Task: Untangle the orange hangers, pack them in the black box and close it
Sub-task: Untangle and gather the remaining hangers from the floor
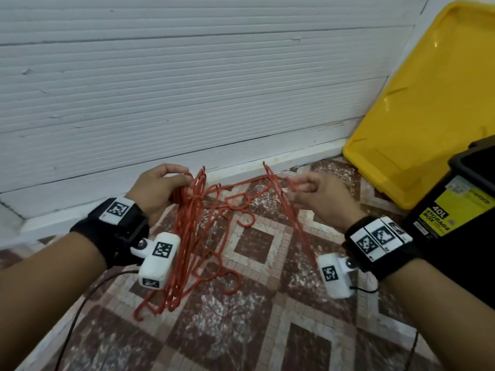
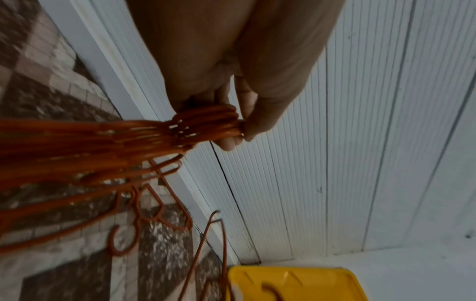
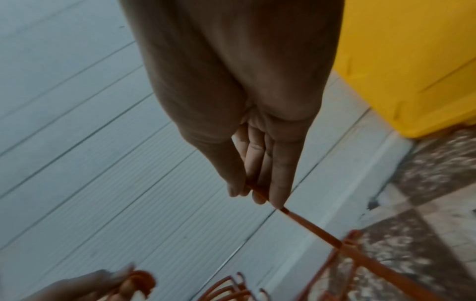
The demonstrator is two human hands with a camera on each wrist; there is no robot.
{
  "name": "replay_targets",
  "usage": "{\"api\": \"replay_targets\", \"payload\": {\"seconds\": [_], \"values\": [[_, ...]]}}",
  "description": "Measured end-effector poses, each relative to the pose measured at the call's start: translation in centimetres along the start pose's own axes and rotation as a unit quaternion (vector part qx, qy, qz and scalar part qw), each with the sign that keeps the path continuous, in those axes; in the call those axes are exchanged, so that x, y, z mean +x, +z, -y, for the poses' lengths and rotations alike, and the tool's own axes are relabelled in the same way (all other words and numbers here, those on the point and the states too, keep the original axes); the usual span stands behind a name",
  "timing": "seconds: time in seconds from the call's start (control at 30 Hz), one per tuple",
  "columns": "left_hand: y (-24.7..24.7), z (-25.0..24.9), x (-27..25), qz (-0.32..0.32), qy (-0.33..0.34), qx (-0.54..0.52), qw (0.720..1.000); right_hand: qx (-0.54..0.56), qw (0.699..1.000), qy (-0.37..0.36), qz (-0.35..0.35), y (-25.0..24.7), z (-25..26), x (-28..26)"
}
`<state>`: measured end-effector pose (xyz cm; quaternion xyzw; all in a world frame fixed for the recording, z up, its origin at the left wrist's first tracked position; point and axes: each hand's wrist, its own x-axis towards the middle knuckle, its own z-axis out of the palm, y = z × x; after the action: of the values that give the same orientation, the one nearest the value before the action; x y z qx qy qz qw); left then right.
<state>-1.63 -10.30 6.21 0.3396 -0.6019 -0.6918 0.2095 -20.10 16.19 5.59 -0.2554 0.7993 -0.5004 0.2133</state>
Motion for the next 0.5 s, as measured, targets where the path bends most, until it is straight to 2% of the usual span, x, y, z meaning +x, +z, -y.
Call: {"api": "replay_targets", "payload": {"seconds": [0.13,0.27,0.37,0.5], "values": [[2.0,-0.2,-1.1,0.024,0.013,-0.022,0.999,0.053,0.998,-0.033,0.006,3.9,3.5,0.3],[3.4,-0.2,-2.0,0.042,0.014,-0.058,0.997,0.047,0.997,-0.051,0.021,8.1,5.5,0.7],[3.9,-0.5,-2.4,0.051,0.012,-0.083,0.995,0.022,0.998,-0.065,0.012,10.0,6.5,0.7],[3.5,-1.3,-2.3,0.035,-0.003,-0.102,0.994,-0.027,0.991,-0.13,-0.008,11.0,7.6,0.8]]}}
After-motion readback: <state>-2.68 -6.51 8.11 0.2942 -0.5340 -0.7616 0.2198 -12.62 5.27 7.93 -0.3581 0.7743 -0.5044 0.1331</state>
